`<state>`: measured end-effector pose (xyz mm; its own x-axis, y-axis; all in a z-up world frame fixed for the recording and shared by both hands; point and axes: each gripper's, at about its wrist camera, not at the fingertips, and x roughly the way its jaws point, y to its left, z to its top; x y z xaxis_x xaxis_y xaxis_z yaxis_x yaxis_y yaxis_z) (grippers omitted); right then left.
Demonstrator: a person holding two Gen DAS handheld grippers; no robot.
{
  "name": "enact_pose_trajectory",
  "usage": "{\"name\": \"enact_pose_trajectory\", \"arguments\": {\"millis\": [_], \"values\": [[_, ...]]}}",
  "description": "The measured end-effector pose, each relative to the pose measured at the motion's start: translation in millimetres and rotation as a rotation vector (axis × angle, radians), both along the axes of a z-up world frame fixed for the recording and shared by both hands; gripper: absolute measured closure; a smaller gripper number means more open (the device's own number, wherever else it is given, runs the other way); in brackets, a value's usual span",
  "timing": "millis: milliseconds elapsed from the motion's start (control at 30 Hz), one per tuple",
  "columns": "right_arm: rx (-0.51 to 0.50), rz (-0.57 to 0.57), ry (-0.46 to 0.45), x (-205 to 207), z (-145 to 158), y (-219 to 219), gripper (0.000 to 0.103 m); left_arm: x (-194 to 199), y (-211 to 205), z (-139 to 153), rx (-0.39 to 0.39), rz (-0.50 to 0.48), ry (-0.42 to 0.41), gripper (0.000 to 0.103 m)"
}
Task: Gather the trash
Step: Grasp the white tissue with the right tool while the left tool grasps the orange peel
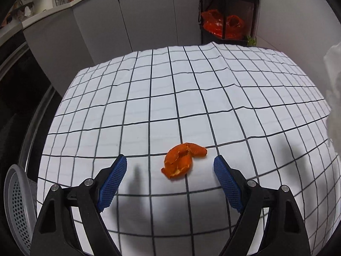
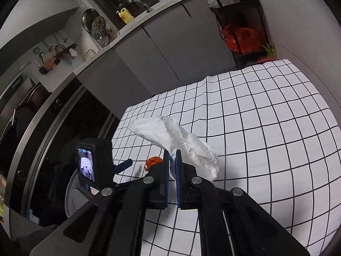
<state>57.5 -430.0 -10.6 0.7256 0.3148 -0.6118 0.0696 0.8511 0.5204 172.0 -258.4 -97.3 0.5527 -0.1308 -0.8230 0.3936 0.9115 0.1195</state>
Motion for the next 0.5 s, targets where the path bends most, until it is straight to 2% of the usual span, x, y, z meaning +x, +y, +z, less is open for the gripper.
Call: {"name": "enact_pose_trajectory", "arguments": {"millis": [200,267,333,367,433,500], "values": [[0.017,0.005,-0.004,4,-1,-3,0.097,10,-4,-10,0.004,0.011,0.008,0.021],[0.021,0.003,-0.005,4,-1,-5,0.097,11,-5,-10,-0.005,0.008,0.008,0.027],[0.016,0.001,-0.005,5,-2,-5,0.097,9,-4,-10,-0.035,0.0,0.019,0.044],[0.012,0.001,-0.003,5,-2,-5,0.097,7,-4,-9,-0.053,-0.007,0.025,0.05],[0.01,0.001,0.001,6,-4,-4,0.097,4,-5,-8,-0.071,-0.019,0.033,0.072],[0.003,0.005,0.007,6,-5,-2,0.097,-2,-6,-8,-0.069,-0.02,0.026,0.081]]}}
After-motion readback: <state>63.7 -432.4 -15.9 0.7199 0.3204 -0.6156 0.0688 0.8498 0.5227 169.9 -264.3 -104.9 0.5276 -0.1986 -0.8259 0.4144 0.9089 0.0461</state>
